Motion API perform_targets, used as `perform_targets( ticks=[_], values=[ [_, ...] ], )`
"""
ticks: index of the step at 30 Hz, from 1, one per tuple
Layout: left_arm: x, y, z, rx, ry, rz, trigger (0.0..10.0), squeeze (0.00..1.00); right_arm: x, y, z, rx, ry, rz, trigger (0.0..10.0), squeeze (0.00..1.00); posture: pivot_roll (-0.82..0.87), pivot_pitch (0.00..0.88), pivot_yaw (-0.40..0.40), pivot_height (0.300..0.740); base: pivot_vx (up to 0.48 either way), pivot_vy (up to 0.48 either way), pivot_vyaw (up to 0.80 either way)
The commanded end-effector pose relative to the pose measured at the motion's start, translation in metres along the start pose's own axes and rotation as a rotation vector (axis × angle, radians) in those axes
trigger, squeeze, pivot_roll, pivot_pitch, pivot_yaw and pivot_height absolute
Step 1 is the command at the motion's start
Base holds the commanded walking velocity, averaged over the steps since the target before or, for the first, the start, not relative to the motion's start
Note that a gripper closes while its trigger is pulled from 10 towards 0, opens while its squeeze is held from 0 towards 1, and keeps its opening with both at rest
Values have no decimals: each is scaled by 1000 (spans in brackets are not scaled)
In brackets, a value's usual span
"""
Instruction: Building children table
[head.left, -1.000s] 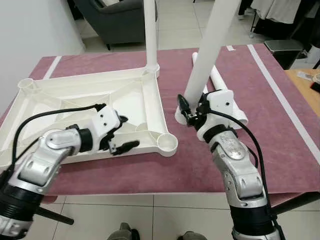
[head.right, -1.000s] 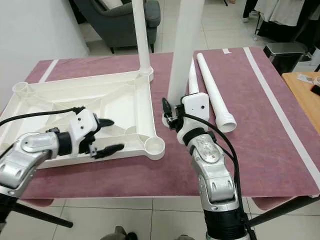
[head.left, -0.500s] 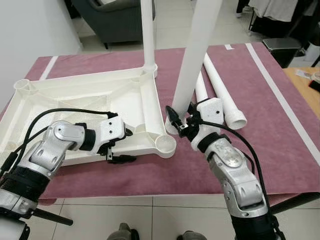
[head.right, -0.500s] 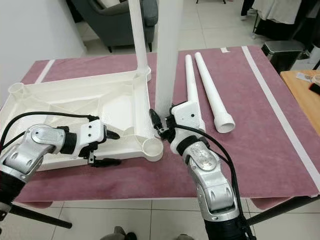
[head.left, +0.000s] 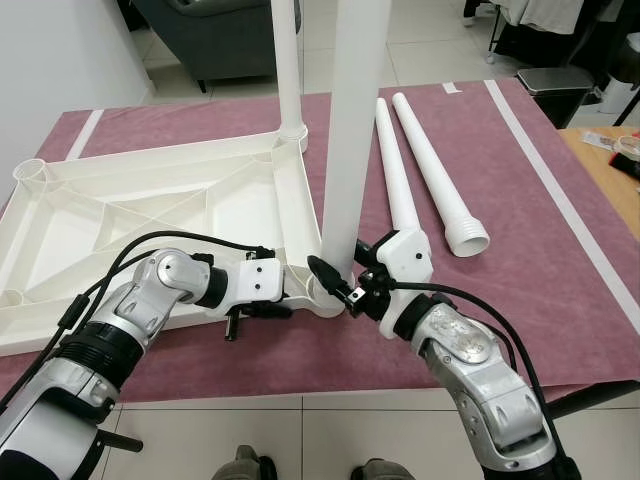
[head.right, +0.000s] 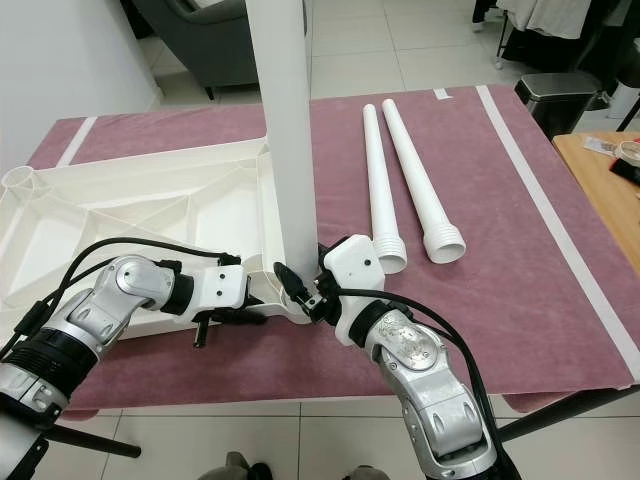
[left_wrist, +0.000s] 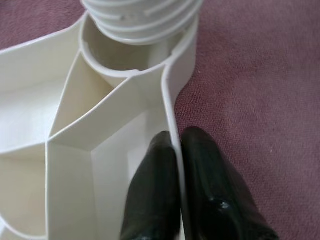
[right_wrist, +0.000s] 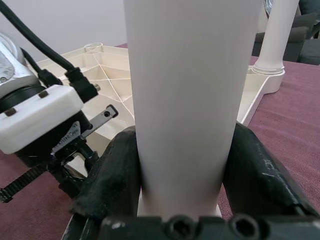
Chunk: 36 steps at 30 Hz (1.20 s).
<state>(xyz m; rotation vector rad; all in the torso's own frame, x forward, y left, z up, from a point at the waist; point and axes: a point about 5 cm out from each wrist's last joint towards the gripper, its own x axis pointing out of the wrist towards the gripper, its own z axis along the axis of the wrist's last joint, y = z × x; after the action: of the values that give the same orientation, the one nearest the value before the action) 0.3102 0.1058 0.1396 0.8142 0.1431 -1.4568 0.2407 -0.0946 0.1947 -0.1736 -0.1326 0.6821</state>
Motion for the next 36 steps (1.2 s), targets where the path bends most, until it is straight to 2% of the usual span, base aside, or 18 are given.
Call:
perform_targets(
  ticks=[1,13,16,18,21,23,25,29,31,36],
  values=[
    [2,3,-2,43,26,89,0,0,1,1,2,1,-10,-1,10000,0,-83,134,108,740,0,0,0],
    [1,8,2,5,-27,108,0,0,9,0,5,3,-36,1,10000,0,-72,132,105,740,0,0,0],
    [7,24,6,-1,-21,196,0,0,9,1,7,-5,-42,22,10000,0,-79,134,107,740,0,0,0],
    [8,28,7,-1,-18,215,0,0,9,1,8,-7,-45,22,10000,0,-79,134,107,740,0,0,0],
    [7,33,9,-3,-20,233,0,0,9,1,9,-9,-48,19,10000,0,-79,134,107,740,0,0,0],
    [4,45,16,-12,-41,264,0,0,10,-2,10,-12,-51,4,10000,0,-88,134,115,740,0,0,0],
    [2,48,18,-21,-51,272,0,0,10,-3,9,-13,-50,-7,10000,0,-88,134,118,740,0,0,0],
    [1,48,17,-33,-58,264,0,0,11,-7,7,-14,-48,-31,10000,0,-89,134,120,740,0,0,0],
    [5,40,15,-46,-66,230,0,0,13,-8,5,-13,-43,-43,10000,0,-89,137,122,740,0,0,0],
    [9,35,14,-56,-86,210,0,0,16,-11,2,-22,-37,-47,10000,0,-82,142,122,740,0,0,0]
  ],
)
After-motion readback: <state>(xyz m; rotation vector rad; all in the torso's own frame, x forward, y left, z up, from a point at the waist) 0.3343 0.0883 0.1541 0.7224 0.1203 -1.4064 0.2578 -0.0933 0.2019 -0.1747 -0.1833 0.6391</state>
